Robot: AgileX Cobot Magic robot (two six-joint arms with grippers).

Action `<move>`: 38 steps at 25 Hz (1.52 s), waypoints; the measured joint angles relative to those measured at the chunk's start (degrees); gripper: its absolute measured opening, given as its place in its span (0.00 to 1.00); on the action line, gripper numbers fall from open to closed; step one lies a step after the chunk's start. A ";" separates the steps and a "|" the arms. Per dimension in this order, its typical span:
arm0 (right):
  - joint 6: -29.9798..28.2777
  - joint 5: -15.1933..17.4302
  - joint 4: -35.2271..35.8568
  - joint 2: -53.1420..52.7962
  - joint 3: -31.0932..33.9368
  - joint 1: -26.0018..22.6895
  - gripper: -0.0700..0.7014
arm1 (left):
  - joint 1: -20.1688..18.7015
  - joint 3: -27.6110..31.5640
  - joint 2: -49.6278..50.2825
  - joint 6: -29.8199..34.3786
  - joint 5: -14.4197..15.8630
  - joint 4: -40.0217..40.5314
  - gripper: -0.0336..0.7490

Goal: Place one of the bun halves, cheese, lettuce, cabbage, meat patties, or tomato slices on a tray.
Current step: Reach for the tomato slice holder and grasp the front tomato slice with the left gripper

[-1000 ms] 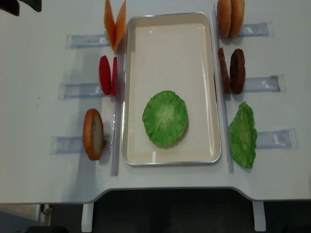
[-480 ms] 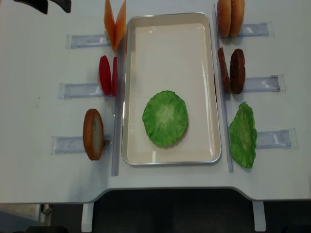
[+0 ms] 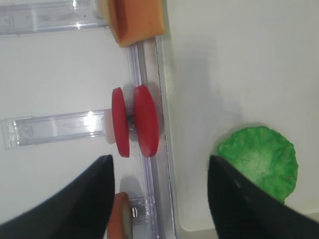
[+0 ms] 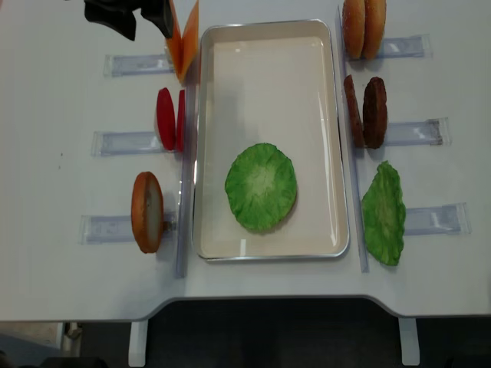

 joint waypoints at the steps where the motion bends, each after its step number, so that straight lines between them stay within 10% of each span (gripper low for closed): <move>1: 0.00 0.00 0.00 0.00 0.00 0.00 0.72 | -0.49 0.00 0.29 -0.33 0.00 0.07 0.62; 38: 0.00 0.00 0.00 0.00 0.00 0.00 0.72 | -2.96 4.10 9.66 -1.83 -0.46 1.38 0.62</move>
